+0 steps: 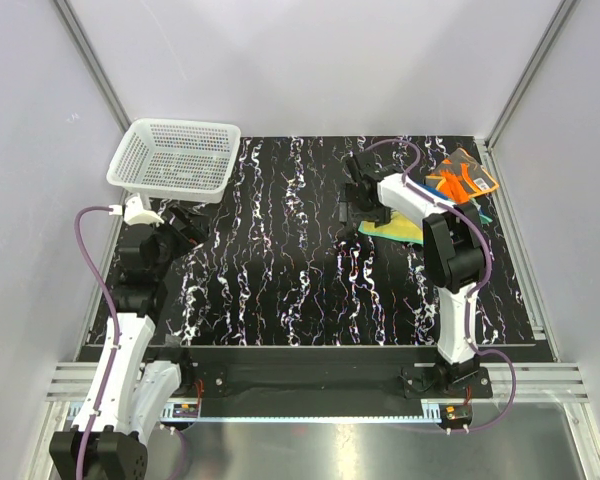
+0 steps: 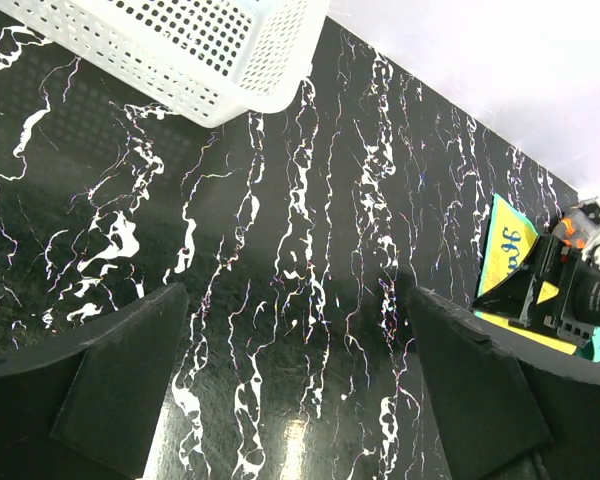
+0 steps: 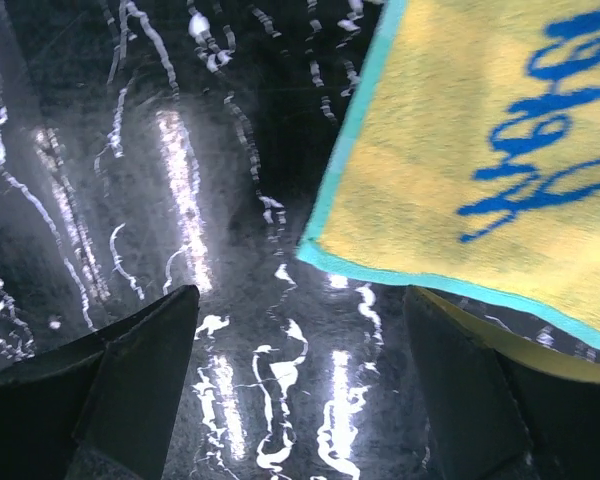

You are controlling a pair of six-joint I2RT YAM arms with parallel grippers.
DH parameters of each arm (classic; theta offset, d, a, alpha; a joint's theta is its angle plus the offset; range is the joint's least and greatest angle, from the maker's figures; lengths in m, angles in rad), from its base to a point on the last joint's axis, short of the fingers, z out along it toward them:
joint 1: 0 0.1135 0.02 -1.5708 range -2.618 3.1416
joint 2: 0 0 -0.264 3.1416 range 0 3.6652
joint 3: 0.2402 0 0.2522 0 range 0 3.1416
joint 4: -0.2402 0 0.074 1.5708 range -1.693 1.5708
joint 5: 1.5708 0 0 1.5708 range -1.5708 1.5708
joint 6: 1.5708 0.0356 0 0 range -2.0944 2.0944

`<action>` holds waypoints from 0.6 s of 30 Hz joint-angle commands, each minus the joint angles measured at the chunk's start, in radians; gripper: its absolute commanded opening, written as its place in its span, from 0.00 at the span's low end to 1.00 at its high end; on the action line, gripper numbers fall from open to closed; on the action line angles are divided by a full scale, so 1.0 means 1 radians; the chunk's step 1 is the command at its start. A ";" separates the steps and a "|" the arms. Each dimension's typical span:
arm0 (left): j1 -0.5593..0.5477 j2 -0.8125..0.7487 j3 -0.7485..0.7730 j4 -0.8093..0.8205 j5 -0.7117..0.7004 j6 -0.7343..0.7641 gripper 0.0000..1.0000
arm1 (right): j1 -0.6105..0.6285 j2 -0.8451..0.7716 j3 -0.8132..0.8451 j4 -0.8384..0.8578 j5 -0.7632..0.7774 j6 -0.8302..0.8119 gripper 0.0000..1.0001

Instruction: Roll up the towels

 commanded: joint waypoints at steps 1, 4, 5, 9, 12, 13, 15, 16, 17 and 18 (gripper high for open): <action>0.003 0.003 0.016 0.024 0.036 0.020 0.99 | 0.002 0.015 0.073 -0.058 0.101 0.007 0.90; 0.001 -0.001 0.017 0.018 0.039 0.026 0.99 | 0.004 0.070 0.084 -0.075 0.129 0.004 0.88; 0.001 -0.003 0.015 0.013 0.038 0.027 0.99 | 0.004 0.076 0.079 -0.063 0.133 0.006 0.87; 0.003 -0.003 0.018 -0.002 0.042 0.035 0.99 | 0.004 0.109 0.056 -0.038 0.130 0.012 0.74; 0.003 -0.012 0.013 -0.010 0.044 0.040 0.99 | 0.002 0.113 0.044 -0.023 0.113 0.018 0.52; 0.001 -0.014 0.012 -0.011 0.044 0.041 0.99 | 0.004 0.112 0.041 -0.019 0.100 0.020 0.46; 0.003 -0.018 0.009 -0.011 0.044 0.040 0.99 | 0.004 0.113 0.027 -0.012 0.090 0.018 0.34; 0.003 -0.020 0.007 -0.011 0.047 0.040 0.99 | 0.004 0.112 0.026 -0.011 0.081 0.015 0.29; 0.001 -0.020 0.006 -0.011 0.052 0.040 0.99 | 0.004 0.112 0.024 -0.012 0.078 0.011 0.18; 0.003 -0.021 0.006 -0.013 0.053 0.040 0.99 | 0.004 0.106 0.024 -0.014 0.072 0.008 0.09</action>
